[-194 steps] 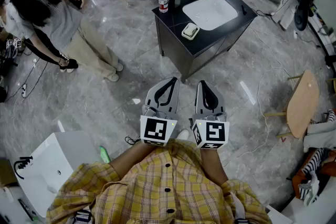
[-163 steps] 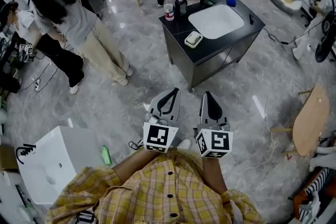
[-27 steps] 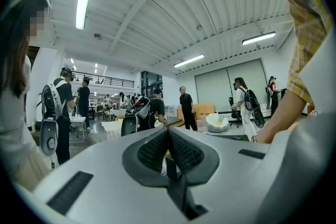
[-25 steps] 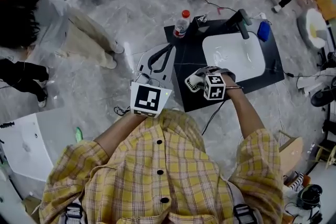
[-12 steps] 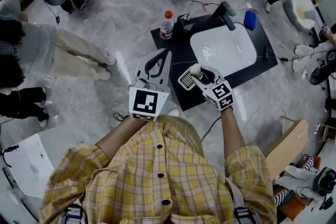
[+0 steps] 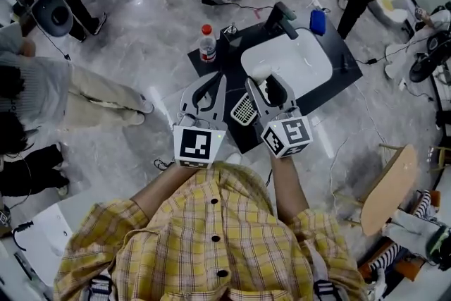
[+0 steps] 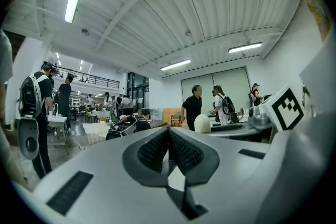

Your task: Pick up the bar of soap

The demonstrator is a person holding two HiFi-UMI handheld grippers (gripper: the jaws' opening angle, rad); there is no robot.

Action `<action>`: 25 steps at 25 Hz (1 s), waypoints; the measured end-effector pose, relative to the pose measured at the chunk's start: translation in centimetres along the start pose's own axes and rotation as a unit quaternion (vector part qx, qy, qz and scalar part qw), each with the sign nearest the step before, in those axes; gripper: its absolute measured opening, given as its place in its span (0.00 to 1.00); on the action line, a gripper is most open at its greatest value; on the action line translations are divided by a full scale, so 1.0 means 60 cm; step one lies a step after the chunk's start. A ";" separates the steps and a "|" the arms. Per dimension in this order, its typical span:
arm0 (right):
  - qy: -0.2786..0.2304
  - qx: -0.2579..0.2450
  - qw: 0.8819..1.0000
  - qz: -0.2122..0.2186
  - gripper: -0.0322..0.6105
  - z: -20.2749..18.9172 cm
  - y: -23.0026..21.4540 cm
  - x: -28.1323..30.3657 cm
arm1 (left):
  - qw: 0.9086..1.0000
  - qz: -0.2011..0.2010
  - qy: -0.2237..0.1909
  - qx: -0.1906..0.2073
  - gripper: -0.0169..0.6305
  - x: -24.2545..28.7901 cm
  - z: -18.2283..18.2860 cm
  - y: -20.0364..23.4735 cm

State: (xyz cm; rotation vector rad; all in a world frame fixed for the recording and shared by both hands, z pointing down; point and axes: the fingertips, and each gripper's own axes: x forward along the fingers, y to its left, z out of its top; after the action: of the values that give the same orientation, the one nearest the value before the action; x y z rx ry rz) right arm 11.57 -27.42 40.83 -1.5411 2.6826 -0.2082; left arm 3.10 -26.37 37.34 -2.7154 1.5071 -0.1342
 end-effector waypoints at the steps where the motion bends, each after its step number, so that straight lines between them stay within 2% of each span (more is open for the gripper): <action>1: -0.013 0.002 1.000 -0.019 0.36 0.016 0.000 -0.006 | 1.000 -0.001 -0.002 -0.002 0.04 0.001 0.000 0.000; 6: -0.053 -0.020 0.992 -0.114 0.36 0.069 -0.001 -0.040 | 1.000 -0.003 -0.013 -0.012 0.04 0.003 0.009 0.001; 9: -0.060 -0.035 0.986 -0.150 0.36 0.080 0.003 -0.055 | 1.000 -0.011 -0.019 -0.011 0.04 0.005 0.018 -0.006; 15: -0.056 -0.051 0.985 -0.157 0.36 0.077 0.011 -0.057 | 0.999 -0.028 -0.029 -0.005 0.04 0.010 0.030 -0.029; 25: -0.049 -0.072 0.985 -0.152 0.36 0.065 0.015 -0.057 | 0.999 -0.031 -0.027 -0.001 0.04 0.019 0.020 -0.039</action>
State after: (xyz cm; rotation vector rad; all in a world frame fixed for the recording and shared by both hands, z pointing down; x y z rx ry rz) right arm 12.92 -24.42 36.71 -1.9438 2.4259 0.0548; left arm 5.78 -26.14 36.40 -2.7440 1.4120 -0.0599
